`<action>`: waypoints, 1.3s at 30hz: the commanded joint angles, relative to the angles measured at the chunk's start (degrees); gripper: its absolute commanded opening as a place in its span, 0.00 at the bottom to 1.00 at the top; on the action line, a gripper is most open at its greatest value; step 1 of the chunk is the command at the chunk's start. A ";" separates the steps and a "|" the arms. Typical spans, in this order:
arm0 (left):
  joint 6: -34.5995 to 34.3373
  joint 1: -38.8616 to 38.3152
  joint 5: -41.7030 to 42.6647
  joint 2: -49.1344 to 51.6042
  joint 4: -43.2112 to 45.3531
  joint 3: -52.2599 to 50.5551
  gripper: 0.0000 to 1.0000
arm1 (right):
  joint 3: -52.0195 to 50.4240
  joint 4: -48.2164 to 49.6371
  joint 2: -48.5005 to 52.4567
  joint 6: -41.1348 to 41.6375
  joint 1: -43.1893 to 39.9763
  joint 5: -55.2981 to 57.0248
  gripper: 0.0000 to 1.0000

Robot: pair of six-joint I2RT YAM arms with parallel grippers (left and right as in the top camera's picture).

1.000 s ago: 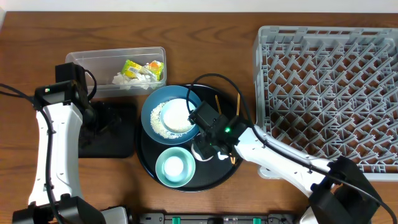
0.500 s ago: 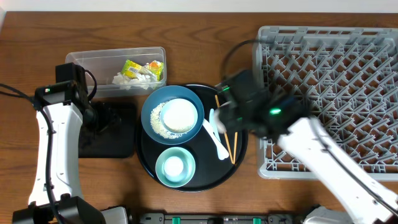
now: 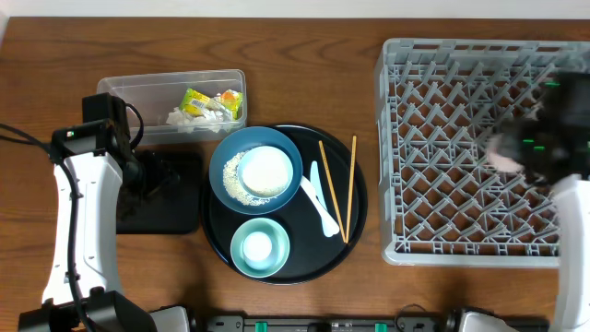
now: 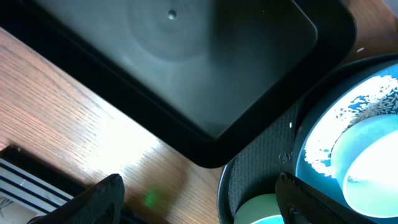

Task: Sort waste into correct bins and load items into the dishwasher rack
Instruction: 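Carry pink cup with right gripper into the dish rack and release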

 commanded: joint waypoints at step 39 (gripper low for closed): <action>-0.28 0.24 -0.61 -0.20 -0.20 -0.28 0.80 | 6.32 8.61 14.21 -5.53 -32.68 -21.81 0.99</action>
